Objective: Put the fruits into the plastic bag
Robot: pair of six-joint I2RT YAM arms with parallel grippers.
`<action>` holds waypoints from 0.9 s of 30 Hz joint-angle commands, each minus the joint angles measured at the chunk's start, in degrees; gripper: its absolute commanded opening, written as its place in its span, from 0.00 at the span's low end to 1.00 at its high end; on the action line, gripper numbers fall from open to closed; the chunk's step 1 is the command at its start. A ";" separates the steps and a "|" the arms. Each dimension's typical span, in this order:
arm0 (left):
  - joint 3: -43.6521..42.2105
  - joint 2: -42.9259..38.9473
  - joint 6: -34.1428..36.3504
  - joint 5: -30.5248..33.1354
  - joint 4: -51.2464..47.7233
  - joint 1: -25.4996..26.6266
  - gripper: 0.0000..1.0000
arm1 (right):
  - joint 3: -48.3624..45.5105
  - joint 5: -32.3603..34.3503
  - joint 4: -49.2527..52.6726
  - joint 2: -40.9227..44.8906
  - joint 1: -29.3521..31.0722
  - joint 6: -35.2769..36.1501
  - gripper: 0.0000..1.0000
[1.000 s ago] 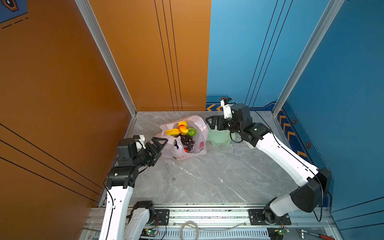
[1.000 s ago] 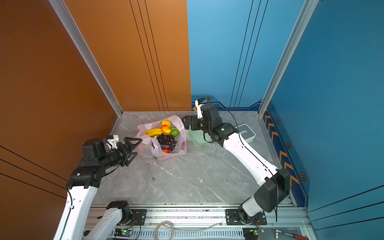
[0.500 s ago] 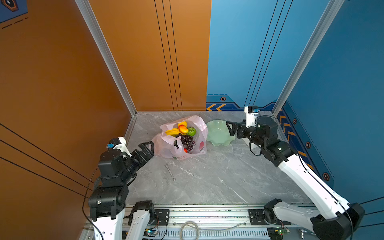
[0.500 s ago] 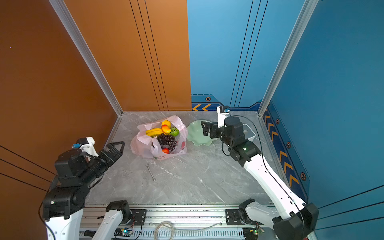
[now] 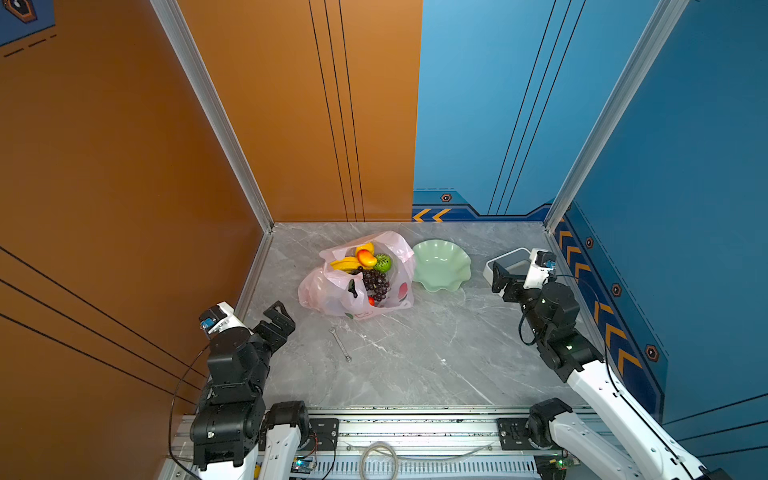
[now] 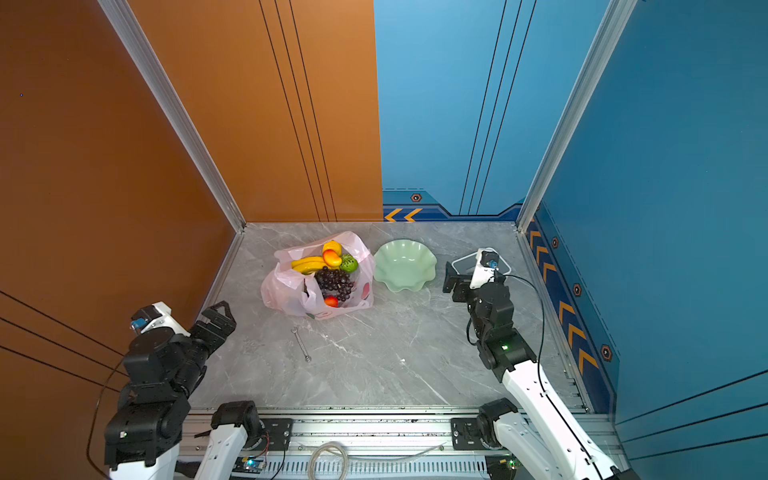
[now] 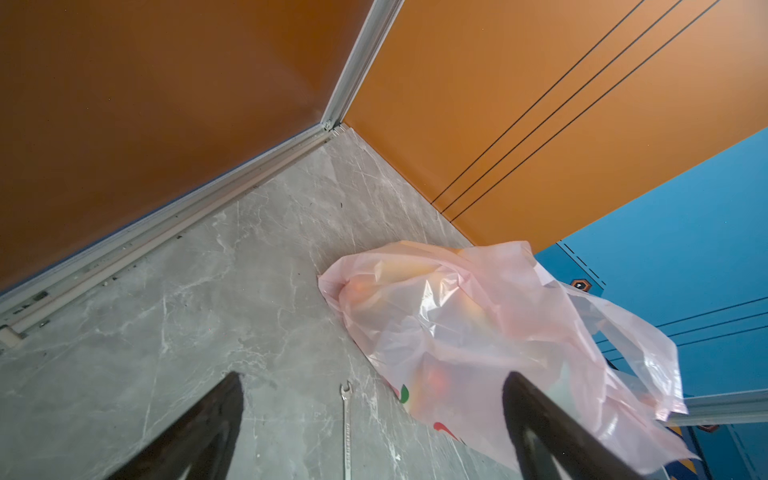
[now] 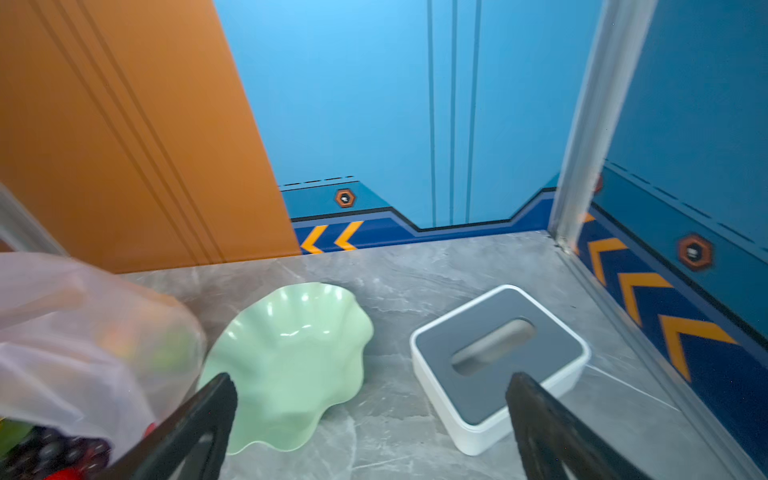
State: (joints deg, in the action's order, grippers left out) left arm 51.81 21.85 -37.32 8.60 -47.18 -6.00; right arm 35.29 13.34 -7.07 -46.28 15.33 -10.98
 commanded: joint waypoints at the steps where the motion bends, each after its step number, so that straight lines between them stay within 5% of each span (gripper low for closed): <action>1: -2.74 -2.17 5.06 4.30 4.24 -0.32 0.98 | -2.61 4.91 -1.65 0.47 -4.69 -3.34 1.00; 17: -19.14 -2.45 14.38 9.72 20.73 -0.16 0.98 | -15.77 0.05 -29.54 -21.53 -15.01 3.34 1.00; 27: -28.93 1.11 19.13 11.76 37.90 -0.13 0.98 | -15.23 -2.52 -38.76 -31.84 -15.42 4.03 1.00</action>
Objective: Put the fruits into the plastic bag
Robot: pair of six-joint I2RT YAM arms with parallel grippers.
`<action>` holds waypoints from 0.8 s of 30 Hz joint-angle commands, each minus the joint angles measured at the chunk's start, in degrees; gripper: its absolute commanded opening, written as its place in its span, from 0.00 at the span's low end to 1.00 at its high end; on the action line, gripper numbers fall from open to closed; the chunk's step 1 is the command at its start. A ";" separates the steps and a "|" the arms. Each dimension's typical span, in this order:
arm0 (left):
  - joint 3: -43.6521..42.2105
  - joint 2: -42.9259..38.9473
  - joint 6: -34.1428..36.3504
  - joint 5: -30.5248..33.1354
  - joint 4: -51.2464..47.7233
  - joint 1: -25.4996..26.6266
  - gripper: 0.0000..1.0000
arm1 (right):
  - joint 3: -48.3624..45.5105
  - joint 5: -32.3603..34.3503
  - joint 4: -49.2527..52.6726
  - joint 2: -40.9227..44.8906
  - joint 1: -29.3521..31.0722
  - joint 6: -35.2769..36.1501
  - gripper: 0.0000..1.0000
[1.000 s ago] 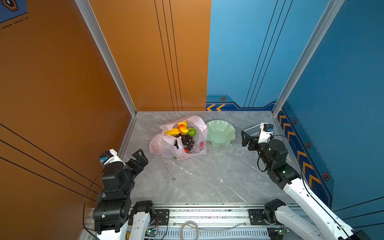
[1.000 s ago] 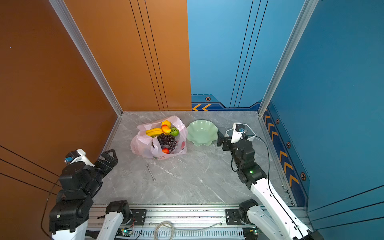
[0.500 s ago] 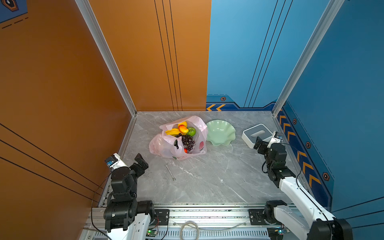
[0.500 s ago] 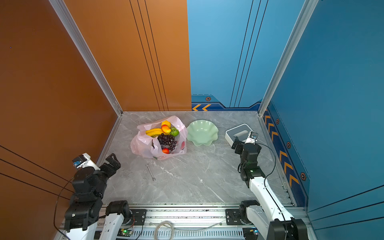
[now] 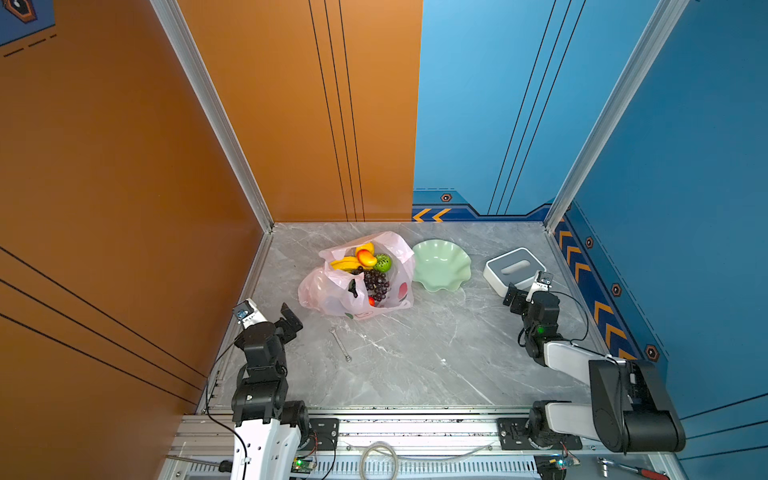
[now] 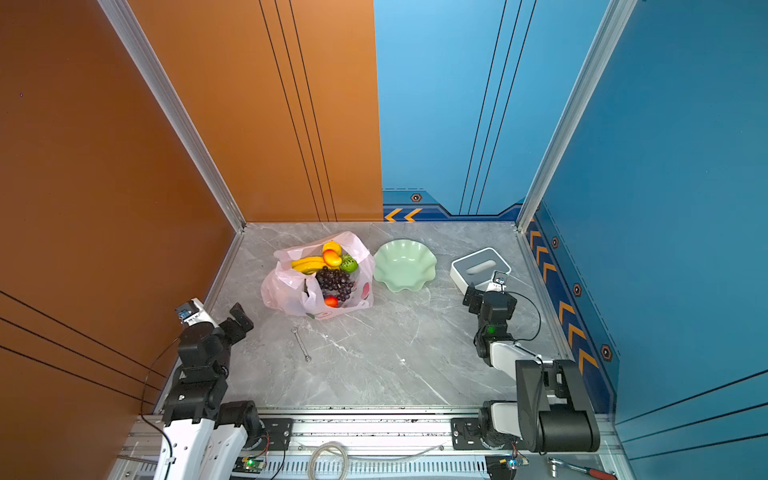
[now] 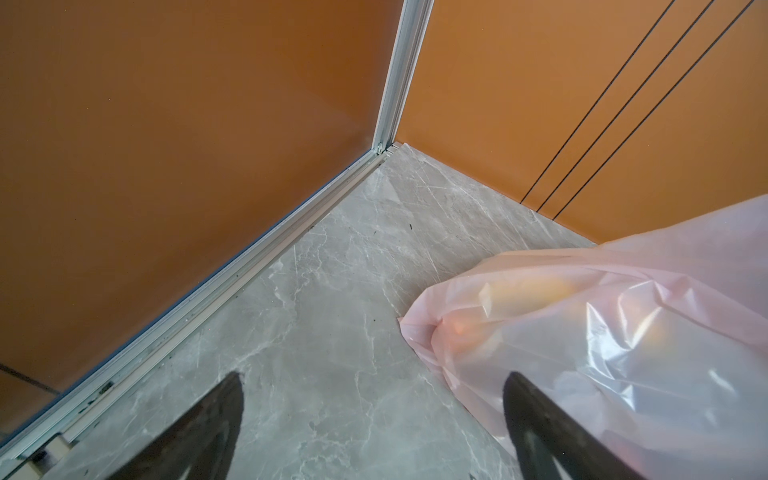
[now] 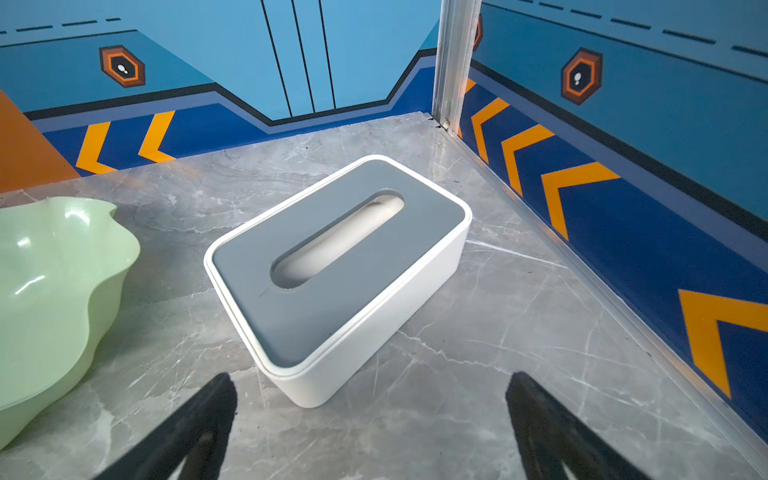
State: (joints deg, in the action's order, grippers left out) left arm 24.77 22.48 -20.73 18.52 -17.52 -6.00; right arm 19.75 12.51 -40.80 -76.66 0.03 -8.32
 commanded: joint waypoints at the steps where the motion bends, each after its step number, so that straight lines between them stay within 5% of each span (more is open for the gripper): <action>1: -2.93 1.00 3.00 2.01 9.78 -0.10 0.98 | 0.07 -1.88 -6.23 -2.22 -0.12 1.35 1.00; 15: -10.71 16.80 6.84 3.59 30.62 0.84 0.98 | -3.00 -4.60 -20.95 -12.39 -0.03 2.34 1.00; 24: -11.17 31.58 9.91 5.43 45.39 4.12 0.98 | -2.56 -4.66 -19.60 -11.97 -0.04 2.41 1.00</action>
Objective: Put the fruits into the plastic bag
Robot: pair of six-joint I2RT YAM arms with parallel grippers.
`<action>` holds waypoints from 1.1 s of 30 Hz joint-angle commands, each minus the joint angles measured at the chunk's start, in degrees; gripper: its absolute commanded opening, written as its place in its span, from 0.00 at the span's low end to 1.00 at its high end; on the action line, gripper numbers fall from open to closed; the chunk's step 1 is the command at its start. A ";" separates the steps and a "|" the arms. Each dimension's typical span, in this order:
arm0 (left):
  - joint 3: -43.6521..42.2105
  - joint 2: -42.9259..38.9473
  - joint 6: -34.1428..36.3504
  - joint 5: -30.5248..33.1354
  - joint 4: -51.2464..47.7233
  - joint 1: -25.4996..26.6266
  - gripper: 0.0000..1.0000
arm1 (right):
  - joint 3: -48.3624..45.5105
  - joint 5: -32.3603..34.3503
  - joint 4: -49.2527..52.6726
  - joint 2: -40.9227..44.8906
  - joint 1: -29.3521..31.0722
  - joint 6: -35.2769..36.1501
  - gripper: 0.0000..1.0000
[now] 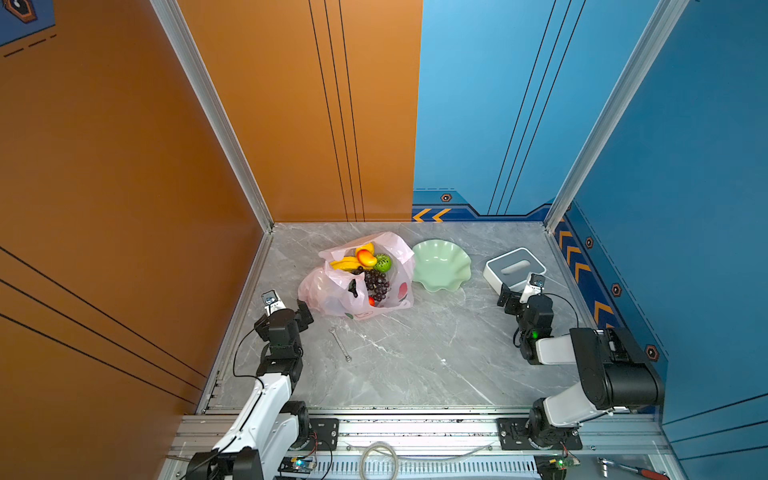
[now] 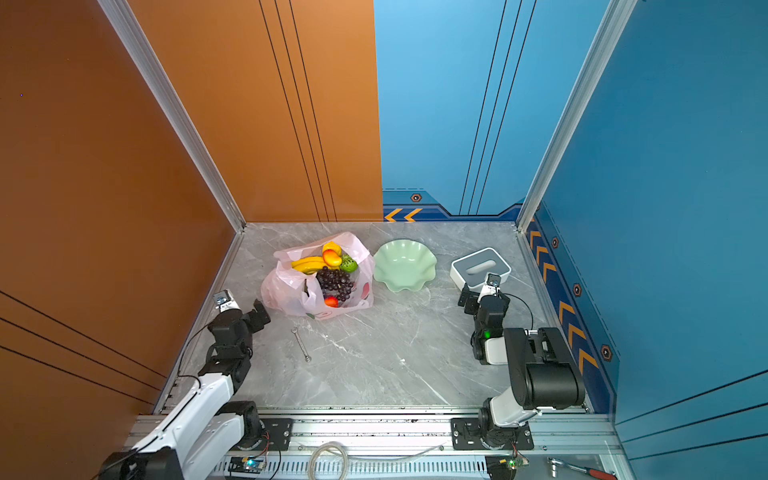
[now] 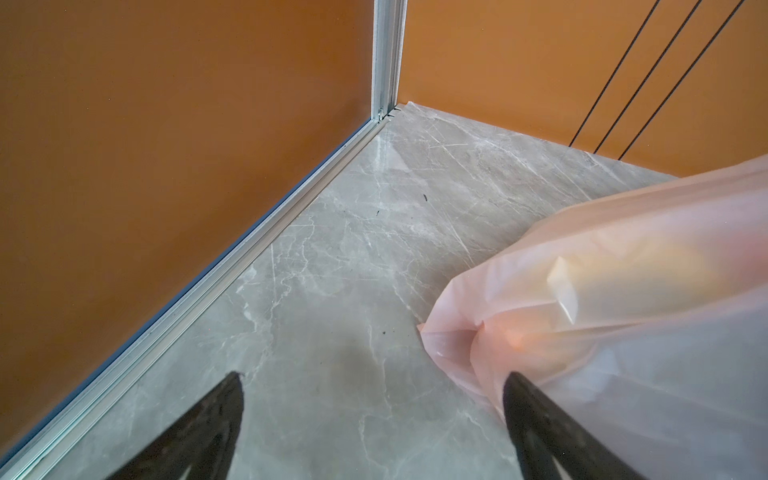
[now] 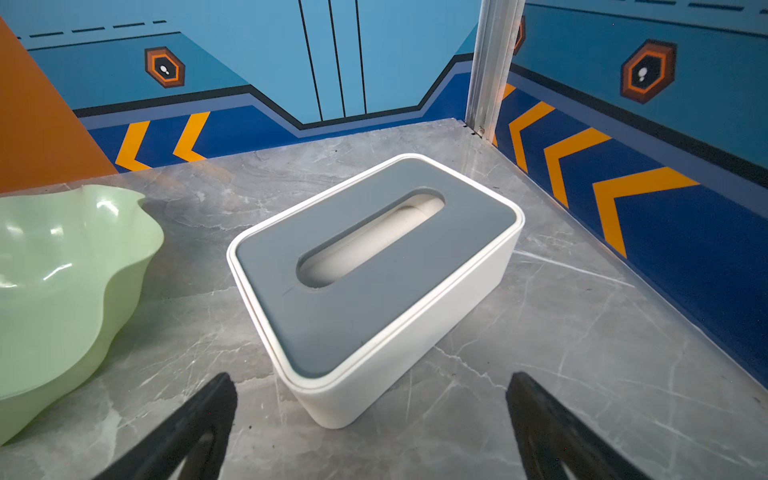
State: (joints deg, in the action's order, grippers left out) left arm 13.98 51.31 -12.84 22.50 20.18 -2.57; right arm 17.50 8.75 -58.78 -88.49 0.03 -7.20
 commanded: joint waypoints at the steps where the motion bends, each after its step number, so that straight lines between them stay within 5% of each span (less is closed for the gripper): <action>1: -0.14 4.49 2.56 1.50 9.29 1.08 0.98 | -0.10 -1.04 -1.30 -0.20 0.01 1.31 1.00; 30: 3.85 38.63 14.90 -11.33 41.00 6.35 0.98 | 3.62 0.65 6.05 -0.19 2.16 3.63 1.00; 33: 6.16 38.34 12.52 -5.00 36.10 6.22 0.98 | 3.69 0.66 6.12 -0.19 2.16 3.67 1.00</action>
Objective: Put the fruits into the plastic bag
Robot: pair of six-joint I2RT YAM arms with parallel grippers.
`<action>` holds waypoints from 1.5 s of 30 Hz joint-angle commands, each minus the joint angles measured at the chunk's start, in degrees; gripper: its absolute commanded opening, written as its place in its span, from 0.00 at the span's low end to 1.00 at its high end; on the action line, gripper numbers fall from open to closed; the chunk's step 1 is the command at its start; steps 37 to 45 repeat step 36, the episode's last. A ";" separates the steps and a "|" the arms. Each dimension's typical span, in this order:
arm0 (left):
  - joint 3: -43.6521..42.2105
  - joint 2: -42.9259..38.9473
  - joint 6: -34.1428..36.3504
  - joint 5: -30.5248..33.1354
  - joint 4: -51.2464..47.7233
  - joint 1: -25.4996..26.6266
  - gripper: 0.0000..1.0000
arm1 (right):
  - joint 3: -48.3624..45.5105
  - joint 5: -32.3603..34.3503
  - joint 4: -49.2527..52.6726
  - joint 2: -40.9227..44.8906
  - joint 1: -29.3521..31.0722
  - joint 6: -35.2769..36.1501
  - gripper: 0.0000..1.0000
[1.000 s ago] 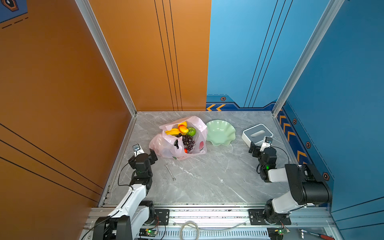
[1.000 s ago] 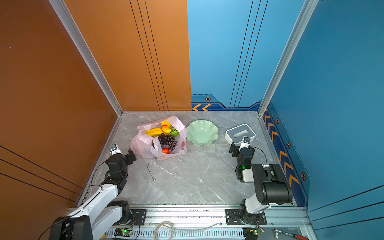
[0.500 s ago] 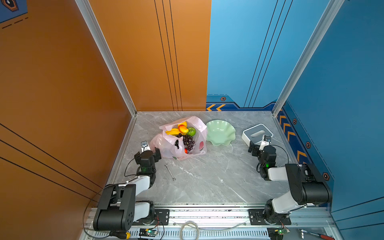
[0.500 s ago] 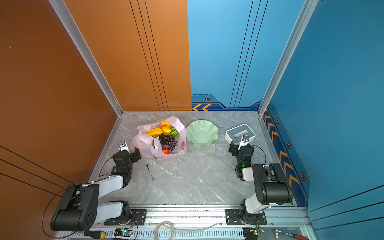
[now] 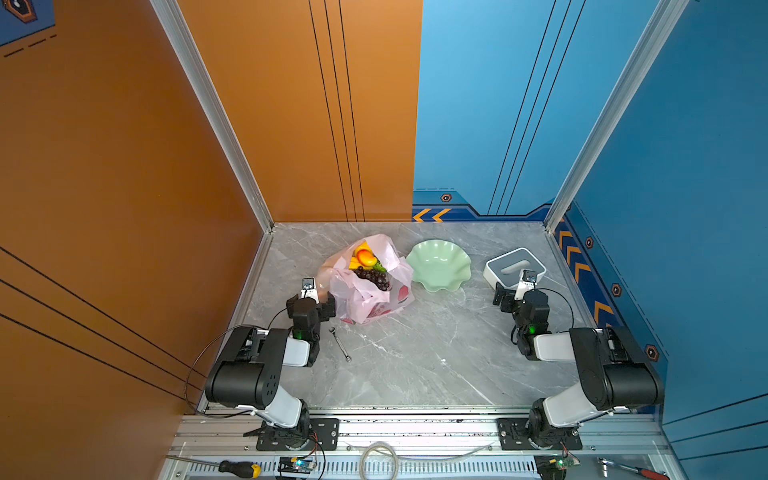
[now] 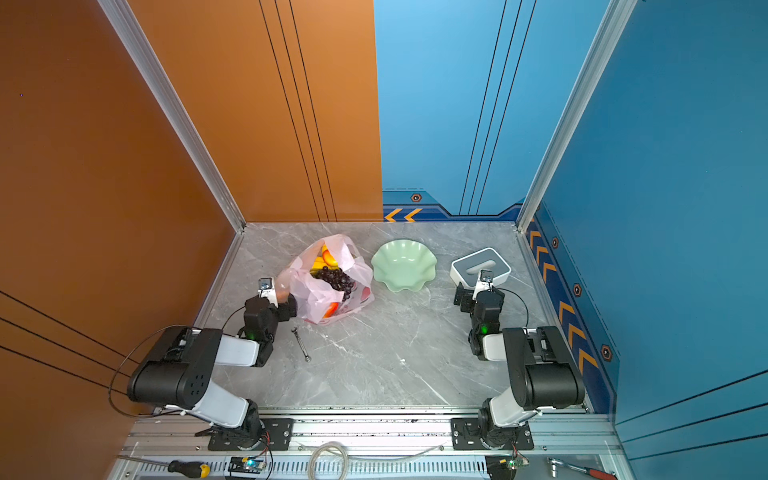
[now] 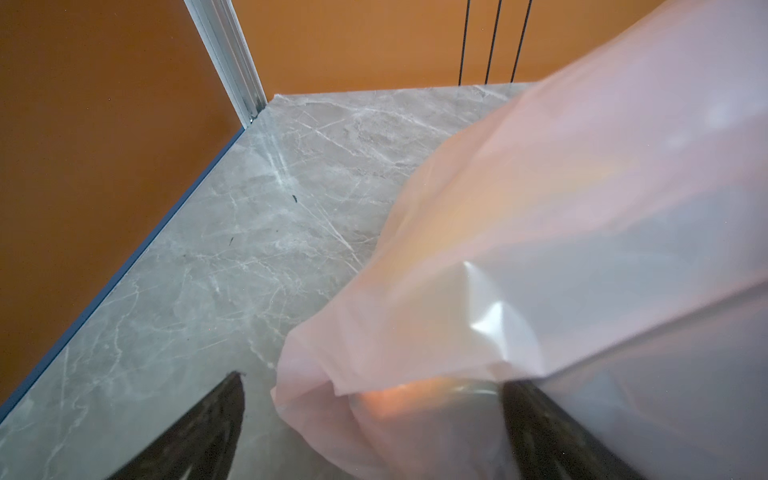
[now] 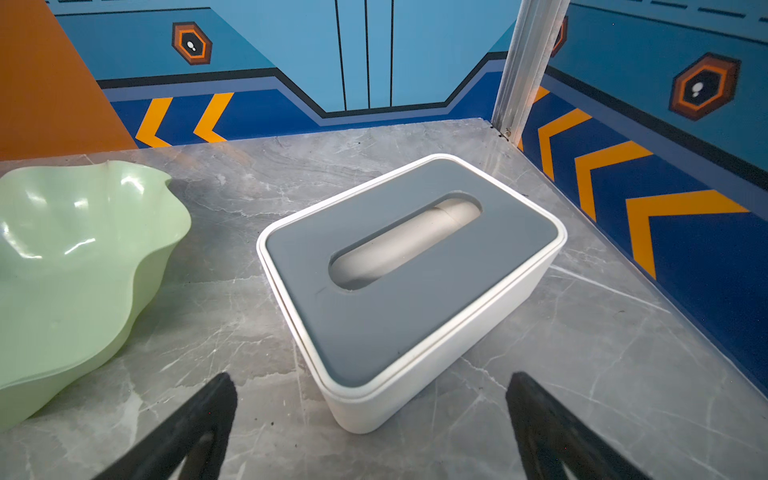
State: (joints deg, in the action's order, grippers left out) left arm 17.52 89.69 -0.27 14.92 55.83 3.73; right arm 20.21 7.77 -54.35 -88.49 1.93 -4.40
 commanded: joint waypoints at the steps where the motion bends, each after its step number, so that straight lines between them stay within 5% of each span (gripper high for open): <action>1: 3.02 0.24 -0.74 3.68 0.22 -0.32 0.98 | 1.02 1.66 1.70 -0.16 0.26 0.88 1.00; 45: 3.07 0.05 -0.28 3.14 -0.28 -0.12 0.98 | 0.97 1.63 1.70 -0.19 0.26 0.82 1.00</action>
